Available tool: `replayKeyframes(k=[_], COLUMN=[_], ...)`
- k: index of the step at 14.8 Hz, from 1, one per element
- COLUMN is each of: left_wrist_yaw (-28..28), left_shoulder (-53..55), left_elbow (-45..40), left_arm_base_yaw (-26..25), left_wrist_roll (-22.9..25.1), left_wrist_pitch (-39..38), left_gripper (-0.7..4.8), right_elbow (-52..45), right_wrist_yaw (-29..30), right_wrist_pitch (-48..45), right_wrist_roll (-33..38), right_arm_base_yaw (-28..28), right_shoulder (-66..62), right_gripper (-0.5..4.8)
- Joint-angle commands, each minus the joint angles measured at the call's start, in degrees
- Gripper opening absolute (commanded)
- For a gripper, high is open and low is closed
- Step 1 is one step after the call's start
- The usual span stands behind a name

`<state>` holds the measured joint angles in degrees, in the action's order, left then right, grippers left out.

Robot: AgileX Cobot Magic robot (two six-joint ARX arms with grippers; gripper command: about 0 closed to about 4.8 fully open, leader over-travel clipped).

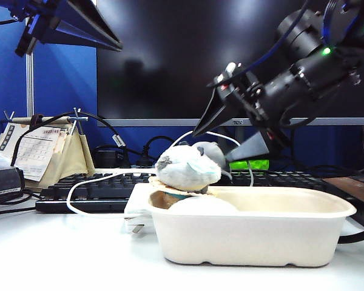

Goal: Identity fluffy octopus among items on the table, put them into the paper lunch box.

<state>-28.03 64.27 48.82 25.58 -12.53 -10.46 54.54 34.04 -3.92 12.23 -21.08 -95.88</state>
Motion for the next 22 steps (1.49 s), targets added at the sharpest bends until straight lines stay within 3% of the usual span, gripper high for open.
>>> replayKeyframes(k=[1,8,10,14,22], left_wrist_yaw=[-0.26,-0.24,-0.24,-0.24,-0.24], left_shoulder=[-0.13,-0.13,-0.13,-0.13,-0.13], left_elbow=[0.35,0.35,0.35,0.35,0.35], left_arm_base_yaw=[0.0,0.0,0.0,0.0,-0.02], left_wrist_roll=[0.0,0.04,0.04,0.04,0.07], left_wrist_pitch=[0.68,0.72,0.7,0.7,0.68], left_gripper=[-0.02,-0.02,-0.02,-0.02,-0.02], right_elbow=[3.72,4.96,4.96,4.98,5.18], right_wrist_yaw=[-1.62,-9.86,-9.97,-9.9,-8.24], right_wrist_pitch=[-0.24,0.26,-1.05,-2.4,-0.52], right_wrist_roll=[2.67,2.75,2.75,2.75,2.78], right_arm_base_yaw=[-0.42,-2.27,-2.29,-2.27,-2.23], right_shoulder=[-2.47,-6.82,-6.97,-6.97,-0.33], right_gripper=[4.79,4.79,4.37,3.03,3.03])
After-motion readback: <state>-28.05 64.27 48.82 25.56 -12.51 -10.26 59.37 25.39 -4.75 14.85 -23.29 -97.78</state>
